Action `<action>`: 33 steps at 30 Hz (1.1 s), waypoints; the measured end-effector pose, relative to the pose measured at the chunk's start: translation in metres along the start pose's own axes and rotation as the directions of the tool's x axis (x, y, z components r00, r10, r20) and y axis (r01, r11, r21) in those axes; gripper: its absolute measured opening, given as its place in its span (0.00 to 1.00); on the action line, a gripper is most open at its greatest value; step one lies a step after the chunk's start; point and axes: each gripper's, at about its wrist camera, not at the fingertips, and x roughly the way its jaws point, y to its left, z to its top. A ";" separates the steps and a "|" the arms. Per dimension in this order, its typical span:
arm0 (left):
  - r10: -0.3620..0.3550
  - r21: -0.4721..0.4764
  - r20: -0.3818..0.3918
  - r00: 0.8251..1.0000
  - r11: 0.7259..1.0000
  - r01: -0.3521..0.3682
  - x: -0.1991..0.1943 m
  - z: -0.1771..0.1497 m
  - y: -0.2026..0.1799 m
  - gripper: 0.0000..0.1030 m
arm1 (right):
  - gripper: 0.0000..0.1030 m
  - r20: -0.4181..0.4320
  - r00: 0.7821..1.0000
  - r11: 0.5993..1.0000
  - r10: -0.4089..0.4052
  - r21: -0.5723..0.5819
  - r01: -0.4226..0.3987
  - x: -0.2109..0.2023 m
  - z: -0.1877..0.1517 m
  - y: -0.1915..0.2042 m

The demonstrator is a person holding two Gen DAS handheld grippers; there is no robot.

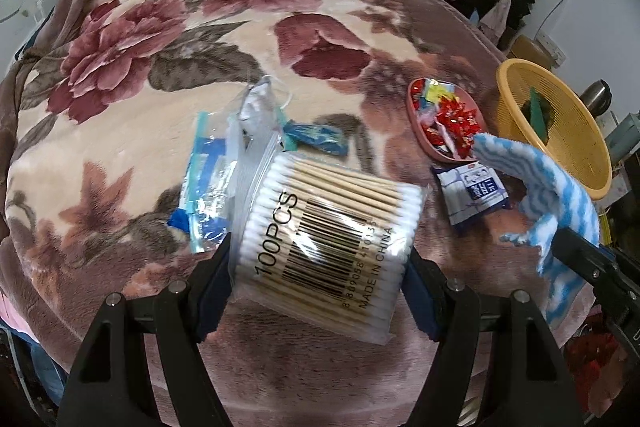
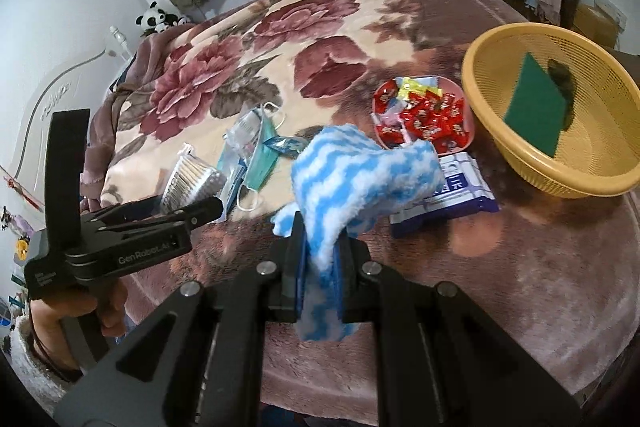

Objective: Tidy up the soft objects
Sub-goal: 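Carry the swab pack and blue cloth in both tools to the yellow basket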

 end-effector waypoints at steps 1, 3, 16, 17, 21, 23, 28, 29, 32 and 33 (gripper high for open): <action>0.000 0.004 -0.001 1.000 1.000 0.000 0.000 0.001 -0.003 0.74 | 0.11 0.002 1.000 1.000 0.000 0.005 0.000 -0.001 0.000 -0.003; -0.003 0.012 -0.001 1.000 1.000 0.003 0.000 0.004 -0.010 0.74 | 0.11 0.009 1.000 1.000 0.000 0.014 0.000 -0.005 0.001 -0.010; -0.060 0.090 0.009 0.998 0.994 0.059 0.002 0.038 -0.082 0.74 | 0.11 0.082 0.996 0.997 -0.042 0.075 0.036 -0.035 0.024 -0.064; -0.070 0.099 0.011 0.997 0.993 0.069 0.002 0.043 -0.090 0.74 | 0.11 0.088 0.995 0.996 -0.046 0.077 0.039 -0.038 0.027 -0.068; -0.116 0.119 0.009 0.993 0.986 0.114 0.004 0.061 -0.120 0.74 | 0.11 0.124 0.990 0.994 -0.075 0.089 0.064 -0.051 0.043 -0.090; -0.143 0.128 0.003 0.990 0.982 0.142 0.007 0.072 -0.138 0.74 | 0.11 0.140 0.986 0.992 -0.093 0.100 0.079 -0.058 0.052 -0.103; -0.190 0.174 -0.001 0.982 0.967 0.188 0.015 0.098 -0.186 0.74 | 0.11 0.178 0.973 0.983 -0.146 0.133 0.124 -0.073 0.069 -0.136; -0.201 0.185 -0.001 0.980 0.963 0.197 0.016 0.104 -0.198 0.74 | 0.11 0.183 0.971 0.982 -0.156 0.139 0.131 -0.075 0.071 -0.142; -0.223 0.207 -0.005 0.975 0.953 0.219 0.023 0.118 -0.226 0.74 | 0.11 0.192 0.964 0.975 -0.181 0.164 0.151 -0.080 0.078 -0.160; -0.230 0.211 -0.008 0.973 0.951 0.226 0.024 0.121 -0.233 0.74 | 0.11 0.194 0.962 0.972 -0.193 0.173 0.161 -0.082 0.080 -0.167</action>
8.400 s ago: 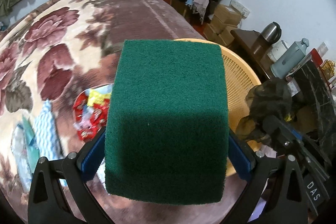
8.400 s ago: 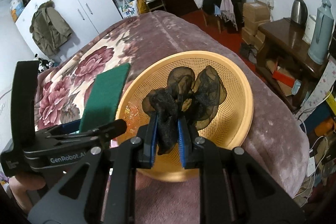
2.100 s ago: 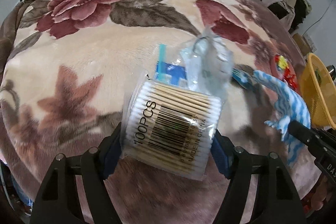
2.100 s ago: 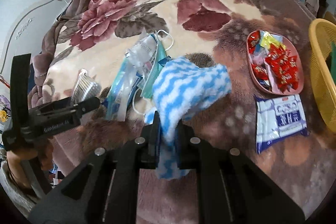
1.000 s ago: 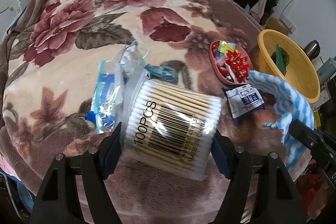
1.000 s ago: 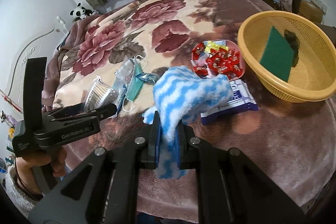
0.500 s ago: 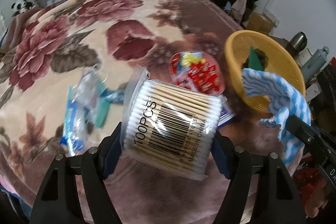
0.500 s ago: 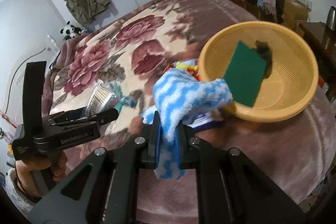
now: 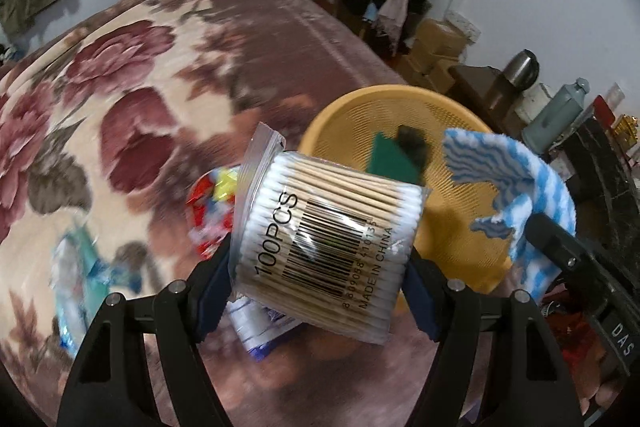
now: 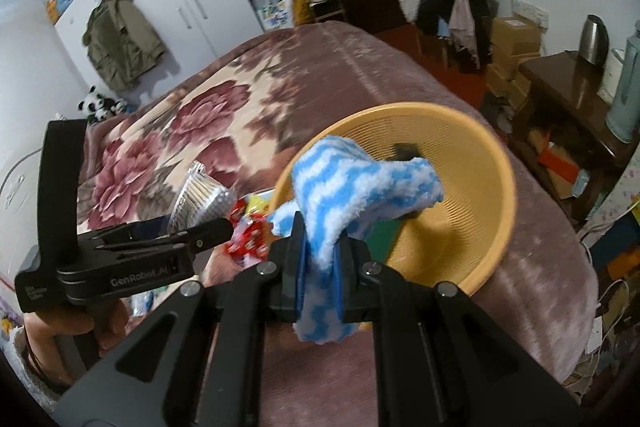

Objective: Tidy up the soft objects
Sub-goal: 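Carry the swab pack and blue cloth in both tools to the yellow basket, then open both tools to drop the swab pack and cloth into the basket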

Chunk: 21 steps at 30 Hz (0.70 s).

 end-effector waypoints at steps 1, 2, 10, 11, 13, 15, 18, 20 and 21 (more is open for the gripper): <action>-0.007 0.005 -0.002 1.000 1.000 0.007 0.004 0.005 -0.005 0.74 | 0.11 0.001 1.000 1.000 -0.007 0.006 0.007 0.001 0.002 -0.005; -0.014 0.009 -0.004 1.000 1.000 0.014 0.008 0.009 -0.011 0.74 | 0.11 0.002 1.000 1.000 -0.010 0.013 0.010 0.001 0.004 -0.009; -0.086 0.009 -0.030 0.996 0.996 0.086 0.039 0.033 -0.043 0.75 | 0.11 0.003 0.999 0.997 -0.040 0.067 0.040 0.014 0.016 -0.039; -0.108 0.009 -0.039 0.993 0.994 0.109 0.044 0.035 -0.046 0.75 | 0.12 0.001 0.999 0.996 -0.039 0.076 0.039 0.016 0.017 -0.042; -0.159 0.010 -0.082 0.984 0.987 0.160 0.055 0.035 -0.051 0.78 | 0.12 -0.016 0.999 0.993 -0.037 0.108 0.038 0.020 0.020 -0.051; -0.197 0.010 -0.126 0.972 0.980 0.200 0.065 0.033 -0.055 0.86 | 0.16 -0.046 0.998 0.988 -0.051 0.142 0.057 0.024 0.020 -0.058; -0.196 0.025 -0.122 0.973 0.979 0.200 0.066 0.028 -0.058 0.93 | 0.52 -0.053 0.995 0.982 -0.087 0.166 0.095 0.023 0.017 -0.066; -0.176 0.020 -0.112 0.978 0.984 0.179 0.064 0.025 -0.055 1.00 | 0.75 -0.040 0.994 0.978 -0.104 0.179 0.109 0.019 0.016 -0.070; -0.170 0.018 -0.107 0.980 0.985 0.173 0.063 0.024 -0.053 1.00 | 0.93 -0.034 0.994 0.975 -0.102 0.194 0.106 0.016 0.015 -0.073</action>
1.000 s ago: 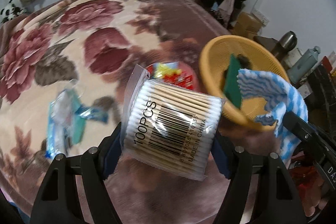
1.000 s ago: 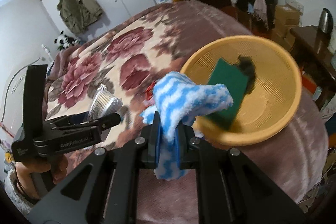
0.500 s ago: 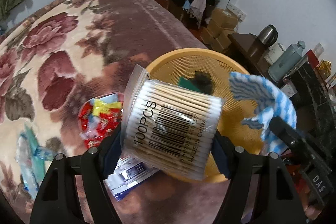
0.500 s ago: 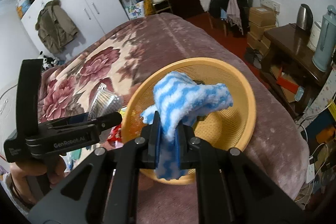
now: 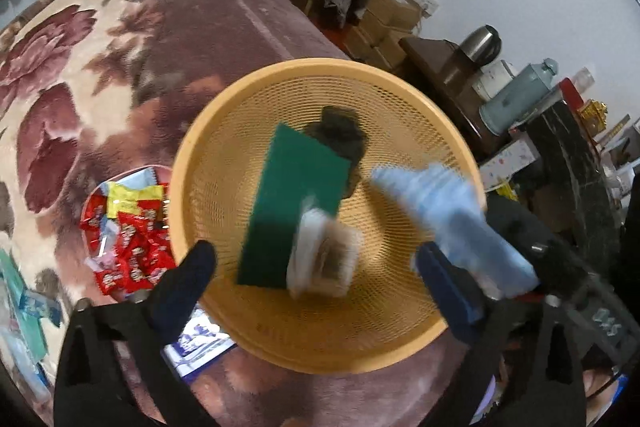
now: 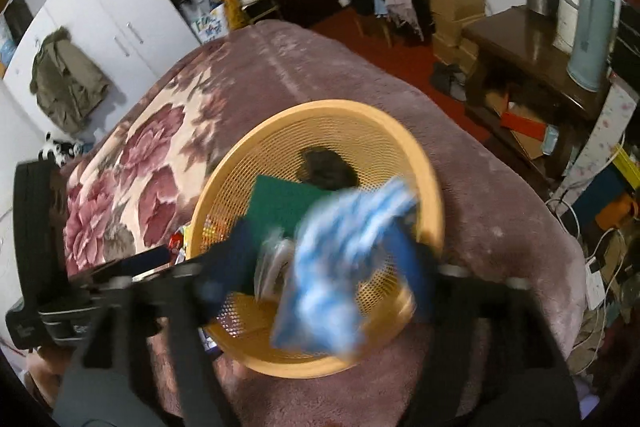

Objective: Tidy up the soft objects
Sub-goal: 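Open both tools to drop the swab pack and cloth into the basket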

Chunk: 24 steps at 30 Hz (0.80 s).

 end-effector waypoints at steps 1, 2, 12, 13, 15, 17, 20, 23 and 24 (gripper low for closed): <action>0.009 0.000 0.006 1.000 1.000 -0.009 -0.002 -0.002 0.002 1.00 | 1.00 0.001 1.000 1.000 0.004 0.007 -0.004 -0.001 0.000 -0.002; 0.026 0.002 0.009 1.000 1.000 -0.026 -0.004 -0.004 0.004 1.00 | 1.00 0.003 1.000 1.000 0.004 0.009 -0.004 -0.003 -0.001 -0.003; 0.196 -0.016 0.044 0.980 0.980 -0.196 -0.031 -0.038 0.038 1.00 | 1.00 -0.049 0.989 0.976 -0.142 -0.172 0.132 -0.002 -0.018 0.027; 0.202 -0.020 0.040 0.979 0.979 -0.202 -0.031 -0.039 0.041 1.00 | 1.00 -0.057 0.988 0.974 -0.141 -0.186 0.129 -0.002 -0.021 0.029; 0.214 -0.035 0.034 0.976 0.976 -0.213 -0.033 -0.045 0.049 1.00 | 1.00 -0.073 0.989 0.973 -0.126 -0.202 0.109 -0.003 -0.030 0.033; 0.221 -0.055 0.030 0.975 0.974 -0.220 -0.035 -0.051 0.059 1.00 | 1.00 -0.080 0.989 0.971 -0.124 -0.216 0.105 -0.005 -0.038 0.038; 0.226 -0.082 0.029 0.974 0.971 -0.223 -0.041 -0.061 0.071 1.00 | 1.00 -0.080 0.988 0.967 -0.131 -0.232 0.109 -0.006 -0.050 0.045; 0.232 -0.098 0.037 0.972 0.969 -0.227 -0.051 -0.071 0.082 1.00 | 1.00 -0.062 0.991 0.968 -0.116 -0.232 0.098 -0.009 -0.060 0.052; 0.236 -0.104 0.041 0.971 0.967 -0.231 -0.055 -0.074 0.087 1.00 | 1.00 -0.052 0.992 0.966 -0.117 -0.237 0.101 -0.010 -0.062 0.055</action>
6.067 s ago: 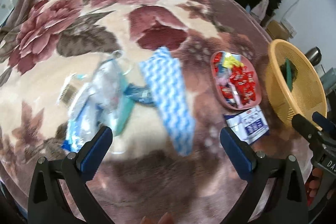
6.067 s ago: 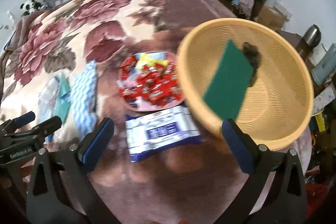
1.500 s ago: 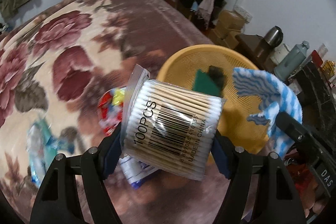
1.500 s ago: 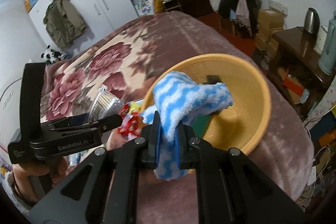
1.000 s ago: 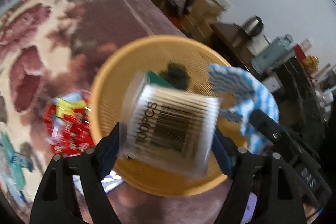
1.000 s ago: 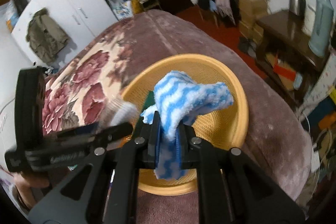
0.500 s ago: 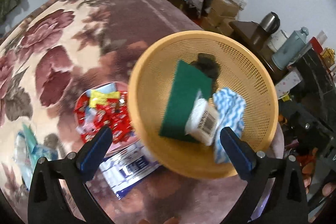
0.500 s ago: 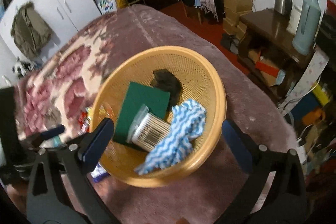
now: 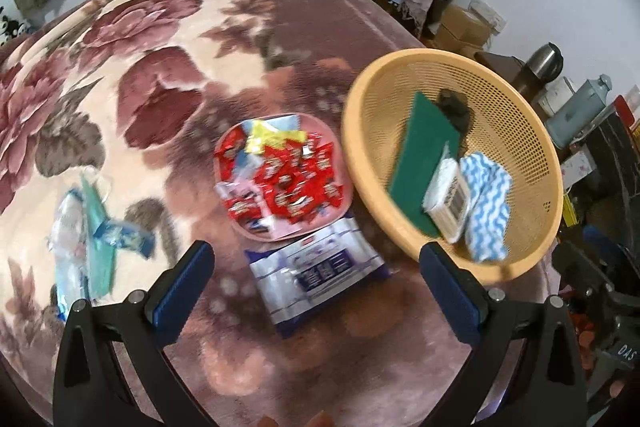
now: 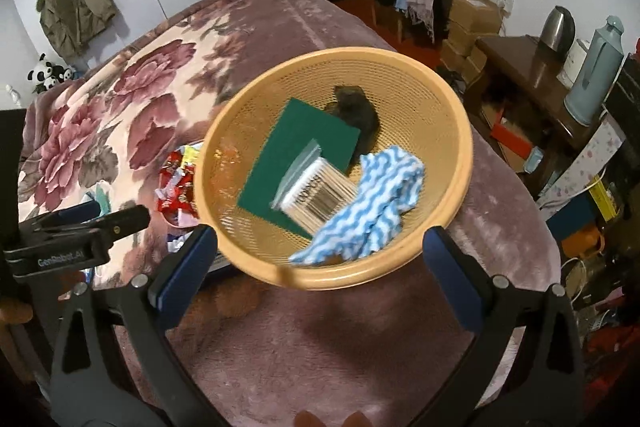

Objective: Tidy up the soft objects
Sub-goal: 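Open both tools to drop the swab pack and cloth into the basket, then reach the left tool to the plastic bag while the right tool reaches the blue wrapper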

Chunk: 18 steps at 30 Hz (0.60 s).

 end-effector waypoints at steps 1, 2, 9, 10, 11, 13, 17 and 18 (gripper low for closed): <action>0.005 -0.009 0.005 1.000 1.000 -0.005 -0.003 -0.004 0.008 1.00 | 1.00 0.009 1.000 1.000 -0.005 -0.007 0.005 -0.001 -0.001 0.003; 0.009 -0.017 0.008 1.000 1.000 -0.009 -0.006 -0.006 0.014 1.00 | 1.00 0.018 1.000 1.000 -0.006 -0.013 0.006 -0.002 -0.003 0.008; 0.032 -0.114 0.020 0.999 0.993 -0.029 -0.020 -0.030 0.079 1.00 | 1.00 0.020 0.999 0.998 0.045 -0.036 -0.044 0.001 -0.018 0.042; 0.036 -0.131 0.021 0.999 0.991 -0.033 -0.022 -0.034 0.090 1.00 | 1.00 0.020 0.999 0.998 0.047 -0.044 -0.047 0.002 -0.021 0.048; 0.039 -0.145 0.022 0.999 0.989 -0.036 -0.024 -0.037 0.100 1.00 | 1.00 0.021 0.999 0.998 0.048 -0.048 -0.047 0.002 -0.024 0.054; 0.054 -0.172 0.022 0.998 0.984 -0.050 -0.027 -0.046 0.121 1.00 | 1.00 0.017 0.998 0.996 0.061 -0.070 -0.060 0.004 -0.029 0.069; 0.106 -0.244 -0.002 0.994 0.964 -0.104 -0.027 -0.067 0.172 1.00 | 1.00 -0.020 0.995 0.991 0.096 -0.097 -0.098 0.013 -0.037 0.095; 0.118 -0.263 -0.013 0.993 0.958 -0.118 -0.024 -0.072 0.183 1.00 | 1.00 -0.028 0.994 0.989 0.106 -0.101 -0.108 0.015 -0.039 0.102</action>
